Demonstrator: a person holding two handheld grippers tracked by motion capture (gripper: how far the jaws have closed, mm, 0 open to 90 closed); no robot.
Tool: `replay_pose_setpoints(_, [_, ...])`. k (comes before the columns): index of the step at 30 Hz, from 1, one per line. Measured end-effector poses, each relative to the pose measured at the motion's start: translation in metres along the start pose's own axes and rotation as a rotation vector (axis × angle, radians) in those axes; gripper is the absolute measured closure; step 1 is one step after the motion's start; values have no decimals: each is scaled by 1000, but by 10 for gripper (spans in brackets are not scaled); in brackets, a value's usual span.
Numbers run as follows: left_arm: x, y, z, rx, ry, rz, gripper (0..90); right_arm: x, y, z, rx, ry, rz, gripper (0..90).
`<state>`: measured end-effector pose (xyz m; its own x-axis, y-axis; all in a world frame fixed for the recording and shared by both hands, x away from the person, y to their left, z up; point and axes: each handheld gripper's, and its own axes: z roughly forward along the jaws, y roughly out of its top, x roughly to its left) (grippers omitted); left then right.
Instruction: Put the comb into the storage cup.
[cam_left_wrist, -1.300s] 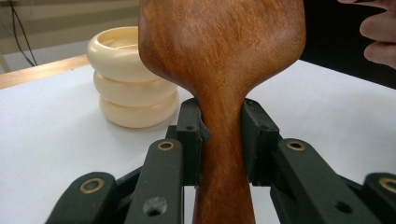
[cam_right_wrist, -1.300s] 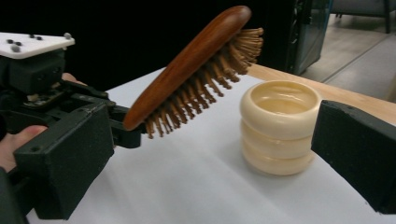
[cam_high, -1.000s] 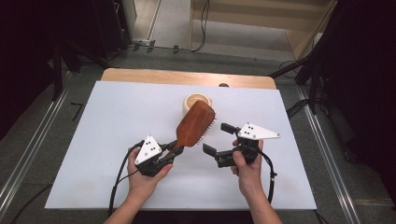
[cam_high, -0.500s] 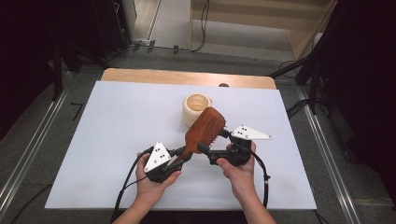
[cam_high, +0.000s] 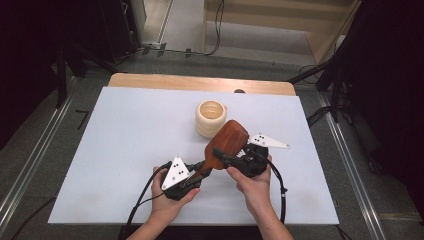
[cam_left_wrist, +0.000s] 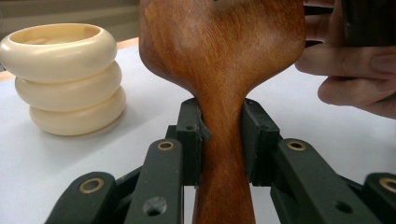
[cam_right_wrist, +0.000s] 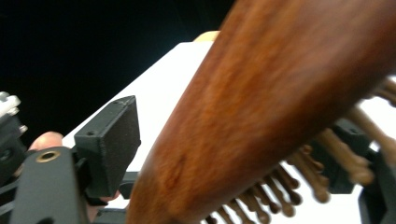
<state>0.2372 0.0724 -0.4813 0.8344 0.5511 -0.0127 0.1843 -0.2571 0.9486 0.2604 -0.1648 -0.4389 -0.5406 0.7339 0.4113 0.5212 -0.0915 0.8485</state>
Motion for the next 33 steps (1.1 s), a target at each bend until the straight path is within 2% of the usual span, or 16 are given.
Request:
replay_pose_setpoints(1, [0,0,0,2,2,3,716,-1,0,0,2,-10,14,190])
replay_pose_setpoints(2, [0,-1,0,4,1,4,715,-3,-1,0,2,0,39,241])
replay_pose_setpoints(9, [-4,-4,3,16,34,36,714,-11,-4,4,24,53,120,325])
replay_pose_setpoints(12, [-3,-5,4,18,24,27,706,-16,-6,3,23,128,164,422])
replay_pose_setpoints(13, [-2,-5,5,16,11,21,706,-16,-6,3,23,128,164,422])
replay_pose_setpoints(15, [0,-4,5,9,-18,-9,676,-17,-8,1,-6,173,178,469])
replay_pose_setpoints(16, [1,-3,5,10,-22,-16,572,-15,-7,-1,-16,163,149,494])
replay_pose_setpoints(17, [2,-3,5,9,-21,-23,572,-15,-7,-1,-16,163,149,494])
replay_pose_setpoints(18, [3,-3,4,5,-21,-34,447,-15,-7,-4,-33,155,126,514])
replay_pose_setpoints(19, [4,-2,3,3,-18,-43,447,-15,-7,-4,-33,155,126,514])
replay_pose_setpoints(20, [6,-2,3,-1,-15,-57,317,-15,-4,-8,-50,157,109,522])
replay_pose_setpoints(22, [10,-2,0,-5,-18,-79,276,-16,-3,-9,-57,155,100,525])
replay_pose_setpoints(23, [12,-2,-1,-6,-10,-90,191,-15,-1,-13,-67,144,71,529])
replay_pose_setpoints(28, [21,-2,-9,-11,-13,-115,95,-14,2,-18,-80,131,19,531])
replay_pose_setpoints(29, [23,-2,-11,-6,-8,-118,41,-14,3,-19,-85,133,5,531])
replay_pose_setpoints(33, [31,-4,-18,-6,8,-130,22,-12,4,-21,-83,121,-20,534])
